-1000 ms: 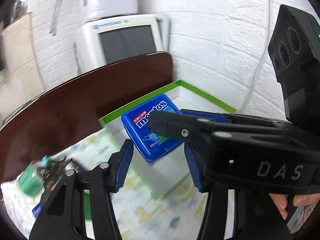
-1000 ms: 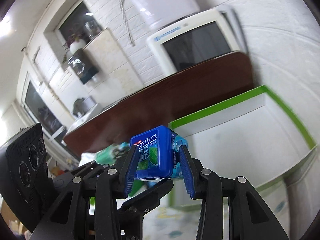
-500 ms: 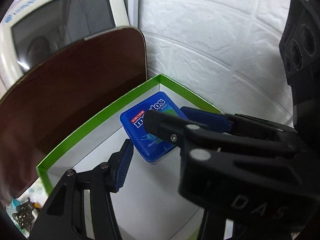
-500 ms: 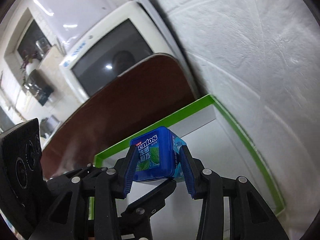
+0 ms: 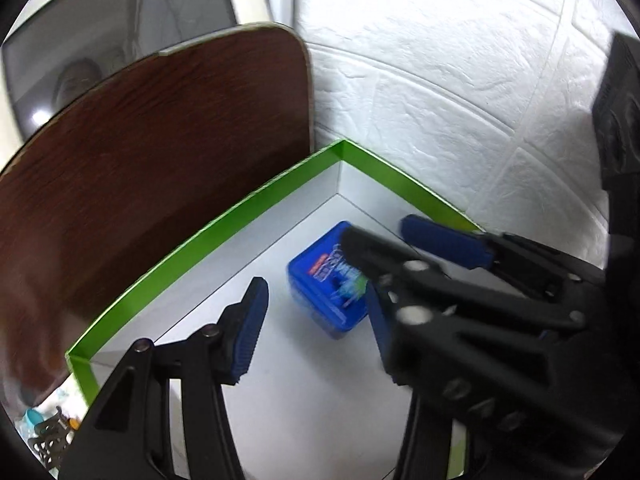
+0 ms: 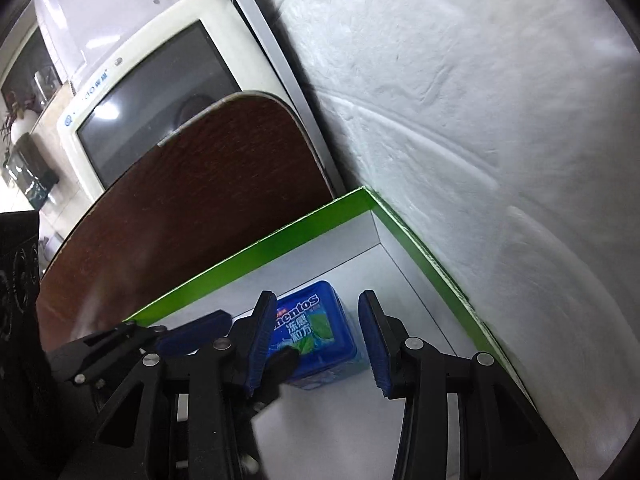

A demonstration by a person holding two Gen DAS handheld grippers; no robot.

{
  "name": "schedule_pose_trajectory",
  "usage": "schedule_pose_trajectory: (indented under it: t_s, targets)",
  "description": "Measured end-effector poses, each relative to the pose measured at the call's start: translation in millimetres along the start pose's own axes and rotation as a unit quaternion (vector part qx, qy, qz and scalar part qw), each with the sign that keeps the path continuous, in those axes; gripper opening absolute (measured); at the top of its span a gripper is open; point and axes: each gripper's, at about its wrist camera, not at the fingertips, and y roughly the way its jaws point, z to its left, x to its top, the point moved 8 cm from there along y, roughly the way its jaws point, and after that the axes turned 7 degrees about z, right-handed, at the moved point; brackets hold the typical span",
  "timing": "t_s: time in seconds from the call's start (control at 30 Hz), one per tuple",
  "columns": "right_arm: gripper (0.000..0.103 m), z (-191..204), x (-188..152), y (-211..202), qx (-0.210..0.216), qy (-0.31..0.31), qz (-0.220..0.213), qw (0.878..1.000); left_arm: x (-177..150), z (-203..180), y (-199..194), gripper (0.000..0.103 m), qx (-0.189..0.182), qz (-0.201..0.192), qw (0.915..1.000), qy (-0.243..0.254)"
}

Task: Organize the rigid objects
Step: 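Carry the Mentos tin into the green box and open the right tool, then move the right tool to the green-white repellent bottle and grasp it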

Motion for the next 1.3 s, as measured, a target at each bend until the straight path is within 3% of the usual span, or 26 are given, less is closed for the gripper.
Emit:
schedule_pose_trajectory:
  t_s: [0.27,0.5,0.6,0.83,0.9,0.97,1.1,1.17,1.3]
  targets:
    - [0.044,31.5,-14.3,-52.0,0.015,-0.040,-0.037,0.998,-22.0,28.6,-68.8,0.055,0.037,-0.042,0.9980,-0.029]
    - [0.044,86.0,-38.7,-91.5,0.056,-0.086,-0.057,0.993,-83.3,76.9,-163.1,0.073,0.094,-0.090,0.9889,-0.072]
    - [0.044,115.0,-54.6,-99.1,0.075,-0.115,-0.050,0.989,-116.7,101.6,-190.8,0.073,0.121,-0.108,0.9822,-0.095]
    - [0.045,190.5,-116.9,-107.8,0.116,-0.189,-0.001,0.975,-207.3,170.4,-246.6,0.075,0.199,-0.132,0.9568,-0.165]
    - [0.049,212.9,-135.6,-104.8,0.126,-0.210,0.015,0.969,-235.5,192.4,-259.0,0.081,0.221,-0.133,0.9477,-0.188]
    - [0.059,233.3,-155.6,-99.1,0.138,-0.224,0.037,0.964,-269.2,214.9,-276.3,0.083,0.247,-0.133,0.9357,-0.214]
    - [0.059,276.7,-196.1,-82.6,0.153,-0.261,0.079,0.950,-327.8,244.3,-292.0,0.083,0.269,-0.127,0.9200,-0.256]
    - [0.059,294.2,-214.1,-72.4,0.164,-0.269,0.104,0.944,-351.6,253.2,-293.3,0.083,0.263,-0.124,0.9171,-0.273]
    - [0.059,321.0,-242.6,-47.8,0.175,-0.264,0.156,0.936,-387.4,263.0,-284.8,0.083,0.242,-0.117,0.9192,-0.288]
